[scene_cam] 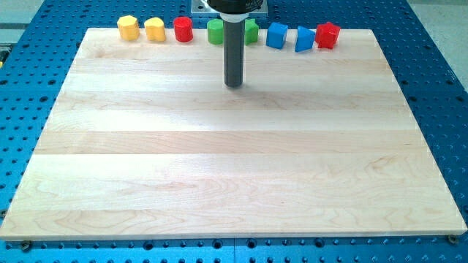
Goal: Locate your arm at the top right side of the board
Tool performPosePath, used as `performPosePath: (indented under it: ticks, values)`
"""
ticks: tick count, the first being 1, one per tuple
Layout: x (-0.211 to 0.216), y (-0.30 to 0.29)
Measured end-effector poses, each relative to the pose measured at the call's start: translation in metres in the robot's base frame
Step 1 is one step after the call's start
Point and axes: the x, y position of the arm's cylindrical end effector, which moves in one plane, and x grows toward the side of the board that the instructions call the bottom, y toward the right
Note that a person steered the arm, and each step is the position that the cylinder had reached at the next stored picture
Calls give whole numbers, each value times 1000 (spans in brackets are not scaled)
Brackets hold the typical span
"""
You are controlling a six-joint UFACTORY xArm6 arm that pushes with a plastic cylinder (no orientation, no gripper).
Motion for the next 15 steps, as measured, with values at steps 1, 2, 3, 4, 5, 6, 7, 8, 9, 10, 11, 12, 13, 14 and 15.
performPosePath:
  ticks: [1,2,3,4,5,6,7,8,9,10,11,12,13,14,15]
  values:
    - [5,0]
    - [5,1]
    - [4,6]
    - [24,11]
    - [37,43]
    - [55,78]
    - [56,81]
    - [87,121]
    - [66,193]
    - [6,272]
    - [-52,284]
    - [-66,273]
    - [-72,283]
    - [-117,267]
    - [-151,247]
